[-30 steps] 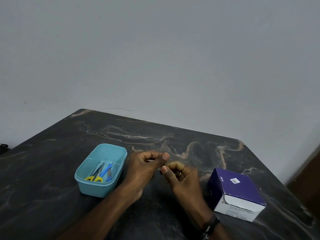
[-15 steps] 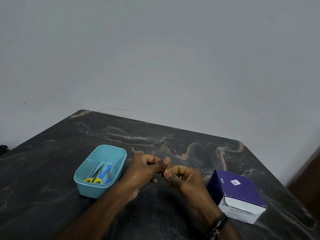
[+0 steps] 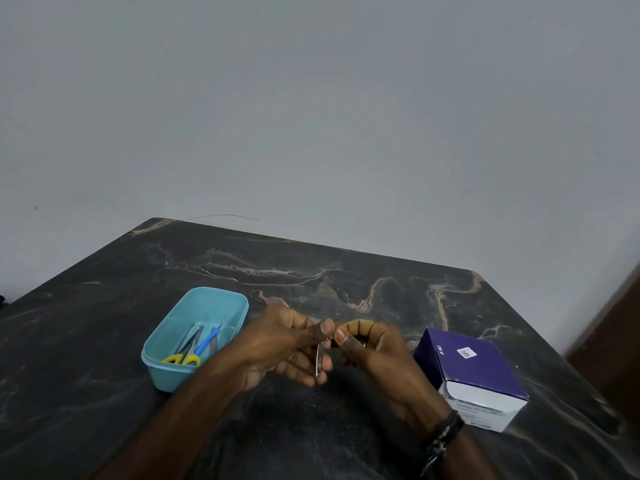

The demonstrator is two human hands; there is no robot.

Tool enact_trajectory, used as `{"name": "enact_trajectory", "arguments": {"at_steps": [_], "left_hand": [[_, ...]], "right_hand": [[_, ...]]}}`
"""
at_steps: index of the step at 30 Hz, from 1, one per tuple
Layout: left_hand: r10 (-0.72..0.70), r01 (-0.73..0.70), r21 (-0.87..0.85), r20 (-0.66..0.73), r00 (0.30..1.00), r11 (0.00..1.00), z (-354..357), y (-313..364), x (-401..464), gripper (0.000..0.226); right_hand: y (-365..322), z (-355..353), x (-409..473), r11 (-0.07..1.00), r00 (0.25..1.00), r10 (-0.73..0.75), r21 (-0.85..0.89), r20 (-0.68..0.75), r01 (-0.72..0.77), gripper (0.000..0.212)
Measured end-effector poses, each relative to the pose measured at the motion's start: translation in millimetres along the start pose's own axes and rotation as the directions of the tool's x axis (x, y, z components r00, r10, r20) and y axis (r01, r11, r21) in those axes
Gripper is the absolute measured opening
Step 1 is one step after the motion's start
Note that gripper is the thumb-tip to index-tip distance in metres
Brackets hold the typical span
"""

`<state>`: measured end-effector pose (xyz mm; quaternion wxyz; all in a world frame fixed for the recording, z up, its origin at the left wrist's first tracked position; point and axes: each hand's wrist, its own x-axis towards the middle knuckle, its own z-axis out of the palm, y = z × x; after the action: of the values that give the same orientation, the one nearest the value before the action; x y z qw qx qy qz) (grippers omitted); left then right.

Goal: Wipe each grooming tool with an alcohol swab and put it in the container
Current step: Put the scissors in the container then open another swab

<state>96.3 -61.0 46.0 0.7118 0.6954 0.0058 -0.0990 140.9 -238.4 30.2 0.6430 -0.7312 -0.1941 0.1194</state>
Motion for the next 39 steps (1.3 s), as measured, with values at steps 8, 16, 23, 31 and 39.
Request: {"name": "enact_trajectory", "arguments": {"at_steps": [8,16,23,31,39], "left_hand": [[-0.004,0.004,0.138,-0.005,1.000,0.990,1.9,-3.0,0.8,0.043],[0.020,-0.021,0.064,0.016,1.000,0.998,1.5,-6.7,2.7,0.018],[0.075,-0.089,-0.094,-0.144,0.987,0.992,8.1,-5.0,4.2,0.015],[0.124,-0.157,-0.137,-0.225,0.966,0.978,14.8,-7.8,3.4,0.014],[0.171,-0.203,-0.148,-0.205,0.964,0.968,19.4,-12.8,8.5,0.013]], "right_hand": [[5.1,-2.1,2.9,0.987,0.998,0.037,0.153,0.044,-0.044,0.019],[6.4,-5.1,6.5,0.994,0.984,-0.031,0.097,-0.178,0.048,0.020],[8.3,-8.4,10.5,0.976,0.900,-0.059,0.163,-0.432,0.142,0.019],[8.6,-1.7,7.0,0.993,0.912,-0.086,0.042,-0.401,0.112,0.033],[5.8,2.2,3.7,0.981,0.947,0.021,0.190,-0.321,0.042,0.008]]}}
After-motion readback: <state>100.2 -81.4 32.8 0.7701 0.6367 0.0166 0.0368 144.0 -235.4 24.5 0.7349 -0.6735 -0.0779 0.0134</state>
